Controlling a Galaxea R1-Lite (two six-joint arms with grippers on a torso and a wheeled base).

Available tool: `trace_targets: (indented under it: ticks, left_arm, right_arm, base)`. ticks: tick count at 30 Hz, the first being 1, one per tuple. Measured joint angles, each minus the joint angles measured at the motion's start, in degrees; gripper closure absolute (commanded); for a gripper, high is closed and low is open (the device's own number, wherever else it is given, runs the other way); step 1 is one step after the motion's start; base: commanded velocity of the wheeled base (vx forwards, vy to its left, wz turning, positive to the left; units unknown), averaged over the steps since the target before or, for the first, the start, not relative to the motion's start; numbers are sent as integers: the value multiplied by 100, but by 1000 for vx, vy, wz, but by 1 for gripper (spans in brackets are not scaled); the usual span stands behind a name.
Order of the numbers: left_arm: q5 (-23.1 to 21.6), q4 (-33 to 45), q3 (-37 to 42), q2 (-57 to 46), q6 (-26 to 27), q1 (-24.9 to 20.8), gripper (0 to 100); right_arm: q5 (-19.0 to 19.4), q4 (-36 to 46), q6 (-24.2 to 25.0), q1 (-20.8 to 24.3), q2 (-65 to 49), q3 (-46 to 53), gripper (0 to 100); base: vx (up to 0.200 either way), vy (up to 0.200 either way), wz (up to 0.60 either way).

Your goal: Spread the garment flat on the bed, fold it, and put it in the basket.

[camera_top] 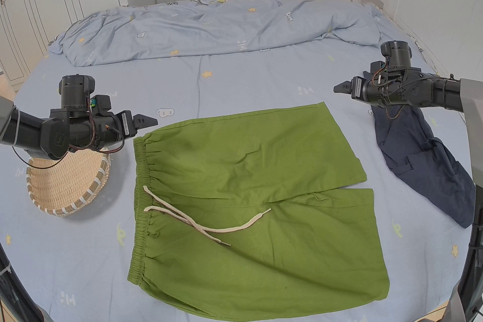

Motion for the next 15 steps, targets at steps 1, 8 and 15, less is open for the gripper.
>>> trace_targets:
  ticks: [1,8,15]
  left_arm:
    - [-1,0,56,-61,-5,-18,0]
    - [-12,0,990,-741,-33,-127,0]
    - [-168,-2,2450,-1464,-44,-208,0]
  right_arm:
    - [-9,5,16,-6,-59,91,0]
    - [-20,-2,194,-11,-916,1668,0]
    - [152,-33,463,107,-2039,3652,0]
  base:
    - [0,0,0]
    - [0,0,0]
    - [0,0,0]
